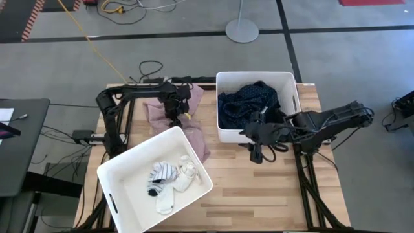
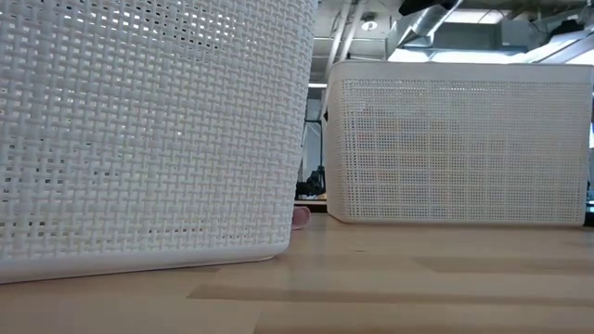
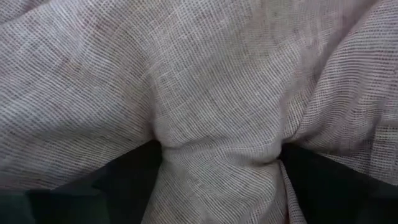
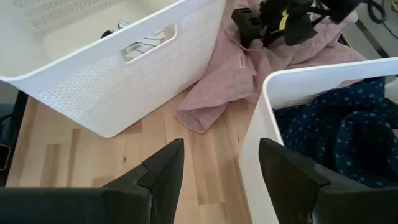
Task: Sort clothes
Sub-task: Put the pink long sleeve polo into the top laundry bin
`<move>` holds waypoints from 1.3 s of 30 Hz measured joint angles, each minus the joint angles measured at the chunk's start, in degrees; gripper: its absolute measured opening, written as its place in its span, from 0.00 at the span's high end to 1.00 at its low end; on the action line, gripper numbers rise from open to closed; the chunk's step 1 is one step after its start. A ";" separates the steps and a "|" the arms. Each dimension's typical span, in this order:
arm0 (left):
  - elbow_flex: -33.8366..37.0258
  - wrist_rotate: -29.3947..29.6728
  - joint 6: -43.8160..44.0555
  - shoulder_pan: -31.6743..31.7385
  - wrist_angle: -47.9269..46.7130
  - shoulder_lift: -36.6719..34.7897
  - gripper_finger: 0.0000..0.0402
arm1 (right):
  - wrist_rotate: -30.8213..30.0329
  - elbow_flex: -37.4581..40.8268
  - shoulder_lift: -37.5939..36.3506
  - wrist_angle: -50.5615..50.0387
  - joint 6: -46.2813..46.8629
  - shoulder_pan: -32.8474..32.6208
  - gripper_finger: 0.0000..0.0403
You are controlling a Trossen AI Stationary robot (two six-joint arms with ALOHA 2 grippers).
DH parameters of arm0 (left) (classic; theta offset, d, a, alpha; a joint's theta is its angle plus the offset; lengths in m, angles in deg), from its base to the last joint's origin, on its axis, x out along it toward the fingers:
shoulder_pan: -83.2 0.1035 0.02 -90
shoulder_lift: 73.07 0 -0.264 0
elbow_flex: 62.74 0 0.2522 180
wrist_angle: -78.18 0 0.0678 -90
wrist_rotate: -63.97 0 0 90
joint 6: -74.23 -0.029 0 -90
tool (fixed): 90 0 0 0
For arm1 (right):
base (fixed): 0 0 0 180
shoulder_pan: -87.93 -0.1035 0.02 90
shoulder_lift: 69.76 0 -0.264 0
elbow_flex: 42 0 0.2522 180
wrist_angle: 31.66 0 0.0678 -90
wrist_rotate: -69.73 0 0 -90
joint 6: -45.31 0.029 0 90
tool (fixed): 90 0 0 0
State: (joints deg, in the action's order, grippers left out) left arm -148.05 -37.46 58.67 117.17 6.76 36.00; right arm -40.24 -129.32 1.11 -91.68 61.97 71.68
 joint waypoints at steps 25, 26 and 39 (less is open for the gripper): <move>-6.10 -0.09 -4.79 -5.91 0.12 -3.56 0.96 | -2.97 0.00 0.00 0.06 1.33 -0.50 0.44; -7.38 -0.07 -4.80 -5.99 -0.33 -4.40 0.96 | -3.13 0.00 0.00 0.20 1.33 -0.49 0.44; -23.86 0.13 -4.80 -8.82 -2.22 -17.52 0.96 | -5.00 0.00 2.73 15.43 -9.05 -0.11 0.44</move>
State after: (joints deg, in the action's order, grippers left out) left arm -171.91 -37.33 53.87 108.35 4.55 18.48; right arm -45.25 -129.32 3.84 -76.25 52.92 71.57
